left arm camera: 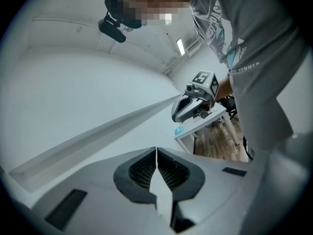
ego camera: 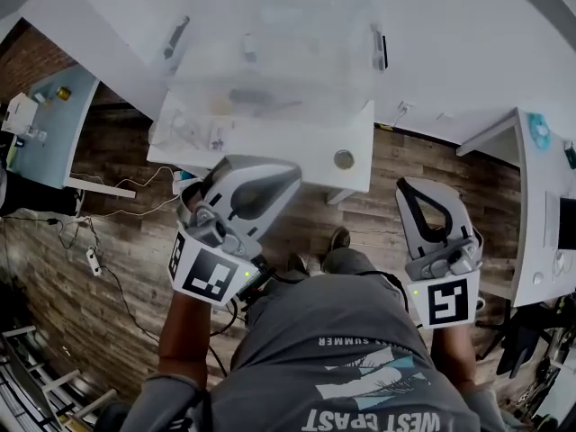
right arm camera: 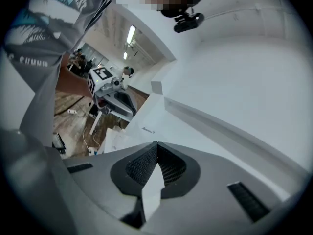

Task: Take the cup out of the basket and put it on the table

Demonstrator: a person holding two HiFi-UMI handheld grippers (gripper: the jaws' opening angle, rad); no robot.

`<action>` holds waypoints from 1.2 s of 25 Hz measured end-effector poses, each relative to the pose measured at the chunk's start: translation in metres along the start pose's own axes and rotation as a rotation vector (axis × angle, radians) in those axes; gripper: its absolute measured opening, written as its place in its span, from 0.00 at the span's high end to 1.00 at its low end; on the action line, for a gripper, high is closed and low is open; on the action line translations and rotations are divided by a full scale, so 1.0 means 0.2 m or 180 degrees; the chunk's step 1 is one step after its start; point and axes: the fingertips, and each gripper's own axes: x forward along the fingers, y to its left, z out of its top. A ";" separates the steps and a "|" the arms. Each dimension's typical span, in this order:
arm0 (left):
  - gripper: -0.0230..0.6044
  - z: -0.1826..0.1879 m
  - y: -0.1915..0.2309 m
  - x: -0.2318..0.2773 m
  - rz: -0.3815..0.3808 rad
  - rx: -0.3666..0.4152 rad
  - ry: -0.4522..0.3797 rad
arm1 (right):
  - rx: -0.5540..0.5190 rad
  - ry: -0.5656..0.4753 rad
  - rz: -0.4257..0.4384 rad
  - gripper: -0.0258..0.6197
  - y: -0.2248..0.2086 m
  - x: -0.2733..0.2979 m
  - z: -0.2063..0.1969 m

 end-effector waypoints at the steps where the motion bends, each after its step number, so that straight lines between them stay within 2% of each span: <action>1: 0.94 -0.02 0.02 0.03 0.0019 0.0037 0.0045 | -0.0153 0.0016 -0.0014 0.94 -0.02 0.03 -0.02; 3: 0.94 -0.05 0.04 0.10 0.0059 0.0112 0.0152 | -0.0363 -0.0010 0.0009 0.94 -0.06 0.08 -0.05; 5: 0.94 -0.05 0.05 0.16 0.0087 0.0159 0.0235 | -0.0425 -0.0082 0.0049 0.94 -0.11 0.12 -0.09; 17: 0.94 -0.07 0.17 0.49 0.0355 0.0242 0.0599 | -0.0442 -0.0484 0.0370 0.94 -0.39 0.31 -0.27; 25: 0.94 -0.13 0.26 0.59 0.0292 0.0279 0.0694 | -0.0326 -0.0519 0.0500 0.94 -0.45 0.46 -0.32; 30: 0.94 -0.24 0.38 0.64 0.0248 0.0320 0.0690 | -0.0331 -0.0428 0.0474 0.94 -0.52 0.63 -0.34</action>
